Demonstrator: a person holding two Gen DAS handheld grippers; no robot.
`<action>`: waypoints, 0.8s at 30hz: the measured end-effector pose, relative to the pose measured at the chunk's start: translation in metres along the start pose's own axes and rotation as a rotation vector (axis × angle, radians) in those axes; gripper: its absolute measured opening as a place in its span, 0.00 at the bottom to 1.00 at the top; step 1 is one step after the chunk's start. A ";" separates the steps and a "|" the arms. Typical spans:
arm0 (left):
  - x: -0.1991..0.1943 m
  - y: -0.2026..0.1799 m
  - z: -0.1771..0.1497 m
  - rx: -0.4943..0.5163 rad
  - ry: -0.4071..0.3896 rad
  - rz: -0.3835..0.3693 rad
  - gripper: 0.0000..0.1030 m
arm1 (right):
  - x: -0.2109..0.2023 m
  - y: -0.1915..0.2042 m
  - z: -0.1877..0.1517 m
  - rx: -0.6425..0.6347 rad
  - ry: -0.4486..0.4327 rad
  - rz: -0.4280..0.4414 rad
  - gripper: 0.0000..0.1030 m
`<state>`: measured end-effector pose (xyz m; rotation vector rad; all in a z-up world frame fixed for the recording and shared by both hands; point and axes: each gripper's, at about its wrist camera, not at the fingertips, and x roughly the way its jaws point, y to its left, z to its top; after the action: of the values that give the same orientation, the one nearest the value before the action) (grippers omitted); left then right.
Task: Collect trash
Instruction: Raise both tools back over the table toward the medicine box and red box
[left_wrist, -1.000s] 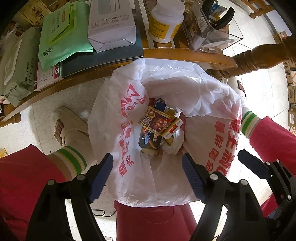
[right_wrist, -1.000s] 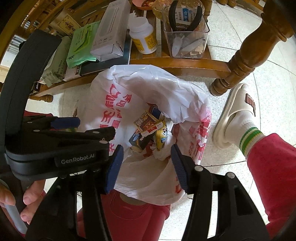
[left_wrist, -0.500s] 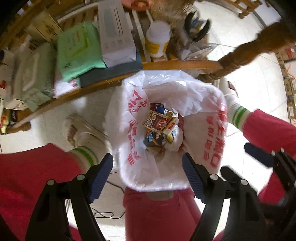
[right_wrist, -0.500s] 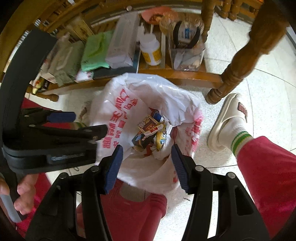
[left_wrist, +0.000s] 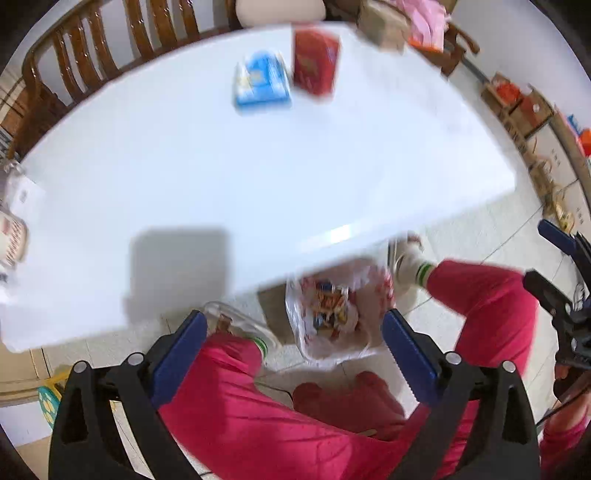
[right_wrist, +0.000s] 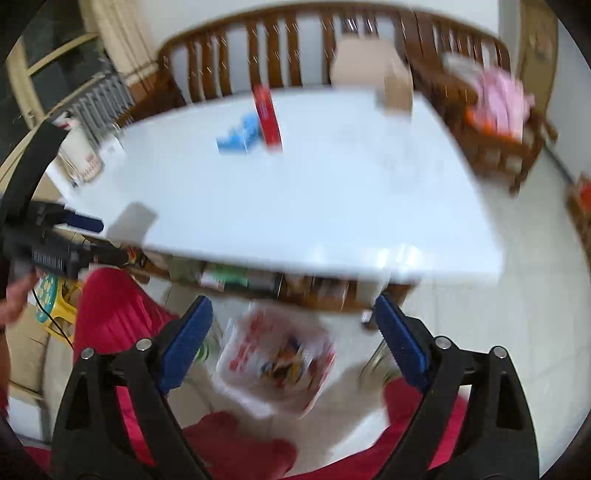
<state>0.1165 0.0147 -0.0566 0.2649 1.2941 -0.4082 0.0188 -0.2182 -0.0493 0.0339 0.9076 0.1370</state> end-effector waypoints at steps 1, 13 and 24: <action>-0.014 0.006 0.009 -0.010 -0.018 0.012 0.91 | -0.009 0.000 0.012 -0.016 -0.018 -0.001 0.86; -0.065 0.006 0.098 0.134 -0.031 0.072 0.92 | -0.031 0.017 0.120 -0.155 -0.055 0.102 0.88; -0.027 0.004 0.152 0.179 0.026 0.031 0.92 | 0.007 0.023 0.170 -0.227 -0.017 0.126 0.88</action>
<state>0.2450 -0.0407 0.0086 0.4415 1.2790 -0.4964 0.1549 -0.1893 0.0519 -0.1188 0.8686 0.3553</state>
